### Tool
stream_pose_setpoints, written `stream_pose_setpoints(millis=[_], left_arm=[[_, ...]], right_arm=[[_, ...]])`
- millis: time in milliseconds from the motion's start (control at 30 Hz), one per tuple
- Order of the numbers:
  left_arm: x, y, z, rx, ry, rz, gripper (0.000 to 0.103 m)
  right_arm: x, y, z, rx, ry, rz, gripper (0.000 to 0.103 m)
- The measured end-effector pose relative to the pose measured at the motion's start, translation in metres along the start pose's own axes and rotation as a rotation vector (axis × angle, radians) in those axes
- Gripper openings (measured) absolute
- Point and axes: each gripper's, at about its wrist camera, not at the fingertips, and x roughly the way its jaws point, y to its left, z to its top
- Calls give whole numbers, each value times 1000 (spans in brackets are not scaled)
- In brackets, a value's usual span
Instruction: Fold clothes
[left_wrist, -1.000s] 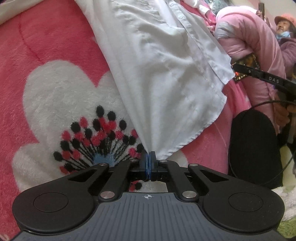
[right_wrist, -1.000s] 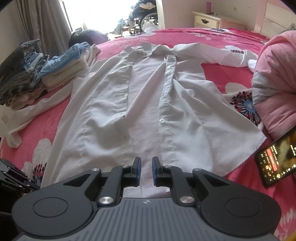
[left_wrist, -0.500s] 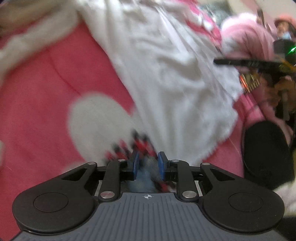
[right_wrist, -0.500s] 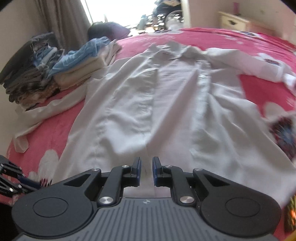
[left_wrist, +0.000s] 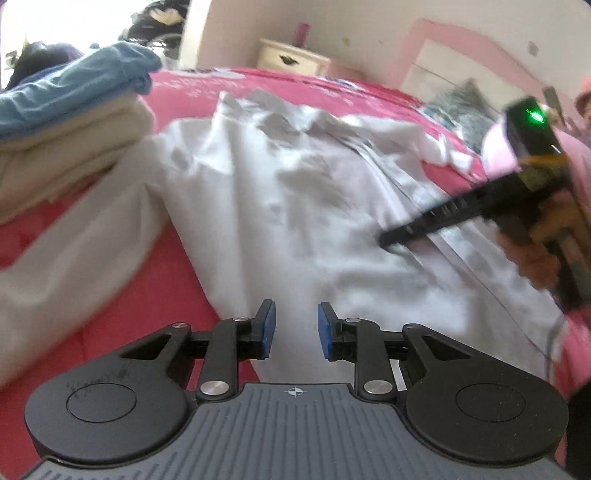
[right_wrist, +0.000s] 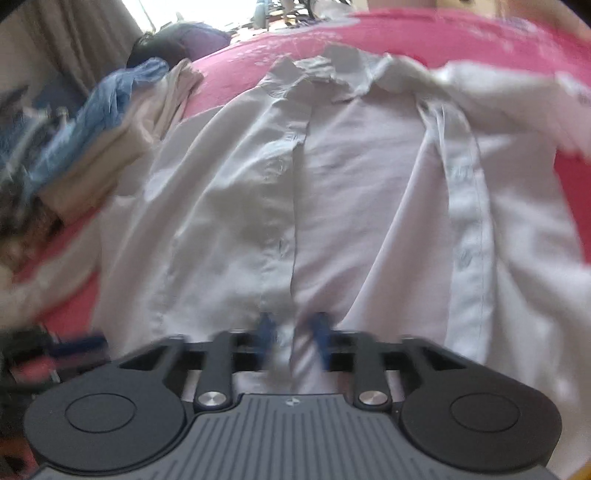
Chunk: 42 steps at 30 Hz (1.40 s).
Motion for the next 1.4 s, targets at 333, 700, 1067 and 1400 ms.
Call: stream_pose_setpoints(millis=[333, 700, 1067, 1400], left_arm=[[22, 27, 37, -15, -116, 35, 25], [33, 75, 53, -165, -214, 192, 25], [51, 92, 52, -130, -205, 305, 25], [47, 106, 53, -134, -220, 359, 25]], right_arm=[[13, -2, 31, 52, -53, 65, 17], [26, 19, 48, -130, -79, -29, 0], [36, -3, 55, -115, -136, -213, 1], [-16, -5, 50, -86, -282, -143, 4]])
